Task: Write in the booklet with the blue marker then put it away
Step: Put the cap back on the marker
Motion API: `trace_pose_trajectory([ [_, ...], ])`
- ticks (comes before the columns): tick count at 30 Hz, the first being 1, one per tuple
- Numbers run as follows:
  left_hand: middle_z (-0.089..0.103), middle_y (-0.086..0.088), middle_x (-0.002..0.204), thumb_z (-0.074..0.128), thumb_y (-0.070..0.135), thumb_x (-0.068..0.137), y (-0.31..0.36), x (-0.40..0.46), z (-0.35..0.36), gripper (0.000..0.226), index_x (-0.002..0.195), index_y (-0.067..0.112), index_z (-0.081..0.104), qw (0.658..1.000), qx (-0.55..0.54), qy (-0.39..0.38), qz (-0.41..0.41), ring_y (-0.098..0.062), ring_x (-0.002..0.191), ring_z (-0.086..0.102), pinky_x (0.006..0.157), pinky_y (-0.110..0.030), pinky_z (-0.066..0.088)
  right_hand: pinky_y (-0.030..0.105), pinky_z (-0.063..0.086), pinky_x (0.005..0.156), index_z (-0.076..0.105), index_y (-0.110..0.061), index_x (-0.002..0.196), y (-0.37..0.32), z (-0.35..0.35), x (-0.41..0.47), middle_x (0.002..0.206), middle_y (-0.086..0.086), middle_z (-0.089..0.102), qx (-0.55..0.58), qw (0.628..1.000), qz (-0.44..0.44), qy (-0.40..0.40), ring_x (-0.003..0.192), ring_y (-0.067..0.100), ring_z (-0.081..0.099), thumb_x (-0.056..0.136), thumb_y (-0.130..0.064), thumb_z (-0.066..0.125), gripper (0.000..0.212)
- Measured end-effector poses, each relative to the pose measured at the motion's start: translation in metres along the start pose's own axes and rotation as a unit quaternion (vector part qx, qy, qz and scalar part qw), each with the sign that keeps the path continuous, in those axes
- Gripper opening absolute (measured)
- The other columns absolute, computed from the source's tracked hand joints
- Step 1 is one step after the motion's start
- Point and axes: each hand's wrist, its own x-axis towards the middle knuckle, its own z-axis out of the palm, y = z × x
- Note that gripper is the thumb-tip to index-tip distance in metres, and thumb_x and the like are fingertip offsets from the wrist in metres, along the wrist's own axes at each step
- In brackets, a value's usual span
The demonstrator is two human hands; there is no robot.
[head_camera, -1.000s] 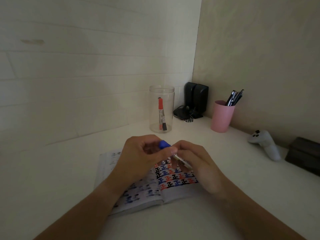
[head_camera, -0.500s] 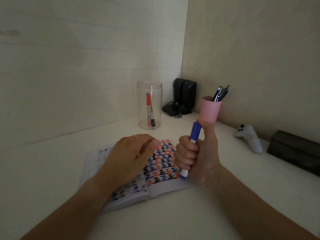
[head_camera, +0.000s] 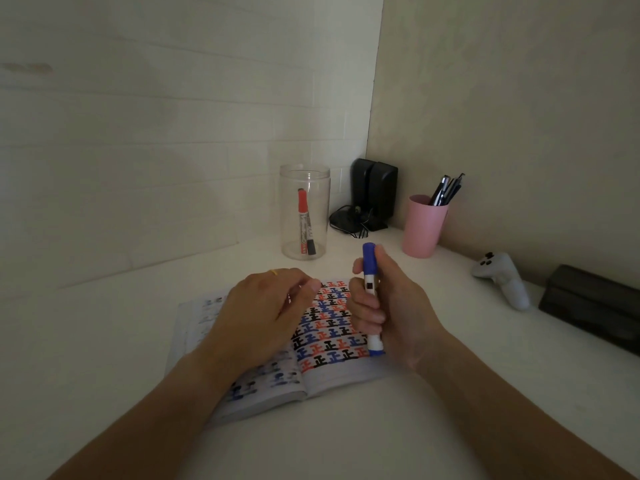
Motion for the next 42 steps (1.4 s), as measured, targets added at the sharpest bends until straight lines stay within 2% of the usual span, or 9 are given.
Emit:
trace_pose_trajectory([
  [6,0.069,0.010,0.095,0.025,0.057,0.094,-0.004,0.002,-0.005,0.049,0.109,0.029,0.063,0.997,0.072,0.003,-0.017,-0.005,0.075,0.055,0.072,-0.025,0.042,0.029,0.056,0.067,0.072,-0.014,0.118,0.004,0.001,0.003,0.080,0.010,0.063,-0.143,0.987,-0.066,0.021,0.067,0.018,0.062,0.098,-0.011,0.054,0.027],
  [12,0.071,0.004,0.099,0.035,0.052,0.098,-0.016,0.000,-0.008,0.042,0.112,0.024,0.063,0.991,0.127,0.021,-0.021,-0.014,0.084,0.063,0.075,-0.032,0.050,0.031,0.060,0.074,0.075,-0.022,0.113,0.007,0.012,-0.001,0.100,0.000,0.081,-0.240,0.965,-0.063,0.080,0.088,0.018,0.077,0.096,-0.017,0.063,0.022],
  [19,0.071,0.000,0.082,0.037,0.044,0.098,-0.030,0.000,-0.008,0.037,0.093,0.020,0.066,0.980,0.179,0.062,-0.054,-0.020,0.071,0.064,0.064,-0.036,0.051,0.035,0.058,0.091,0.069,-0.010,0.111,-0.070,0.053,0.052,0.100,0.002,0.078,-0.262,0.901,-0.265,0.221,0.095,0.018,0.074,0.084,-0.017,0.078,0.029],
  [24,0.066,0.000,0.070,0.031,0.040,0.096,-0.036,0.003,-0.007,0.040,0.082,0.019,0.063,0.971,0.206,0.087,-0.079,-0.020,0.060,0.059,0.056,-0.036,0.049,0.024,0.054,0.086,0.067,-0.013,0.114,-0.110,0.083,0.111,0.101,-0.002,0.075,-0.343,0.817,-0.337,0.319,0.087,0.009,0.070,0.081,-0.020,0.081,0.036],
  [29,0.063,0.000,0.065,0.036,0.036,0.098,-0.041,0.001,-0.008,0.035,0.078,0.019,0.060,0.968,0.218,0.099,-0.074,-0.019,0.056,0.056,0.053,-0.034,0.043,0.028,0.052,0.081,0.070,-0.008,0.109,-0.107,0.089,0.157,0.097,0.005,0.072,-0.505,0.745,-0.272,0.341,0.086,0.017,0.065,0.085,-0.017,0.075,0.026],
  [31,0.063,0.000,0.065,0.039,0.035,0.098,-0.040,0.001,-0.008,0.033,0.079,0.018,0.061,0.970,0.212,0.099,-0.069,-0.019,0.057,0.057,0.053,-0.034,0.042,0.028,0.049,0.070,0.069,-0.011,0.090,-0.104,0.088,0.171,0.078,0.001,0.064,-0.554,0.728,-0.232,0.329,0.069,0.014,0.058,0.088,-0.020,0.072,0.010],
  [34,0.064,-0.001,0.066,0.042,0.036,0.097,-0.039,0.002,-0.007,0.032,0.080,0.017,0.062,0.971,0.210,0.098,-0.062,-0.019,0.057,0.057,0.054,-0.033,0.041,0.024,0.037,0.051,0.049,-0.015,0.060,-0.099,0.085,0.188,0.058,-0.001,0.048,-0.604,0.707,-0.179,0.321,0.050,0.011,0.044,0.087,-0.022,0.068,0.034],
  [39,0.065,0.000,0.071,0.037,0.038,0.099,-0.039,0.003,-0.006,0.034,0.085,0.018,0.062,0.971,0.211,0.098,-0.059,-0.018,0.062,0.057,0.058,-0.032,0.036,0.026,0.033,0.045,0.039,-0.015,0.064,-0.096,0.085,0.200,0.093,0.011,0.049,-0.593,0.723,-0.126,0.332,0.057,0.015,0.042,0.082,-0.021,0.061,0.029],
  [42,0.066,0.000,0.074,0.035,0.039,0.099,-0.039,0.002,-0.006,0.035,0.088,0.018,0.061,0.971,0.209,0.098,-0.063,-0.018,0.065,0.057,0.060,-0.031,0.035,0.026,0.032,0.047,0.036,-0.015,0.062,-0.096,0.087,0.201,0.093,0.010,0.044,-0.559,0.750,-0.129,0.329,0.056,0.015,0.037,0.081,-0.016,0.057,0.028],
])
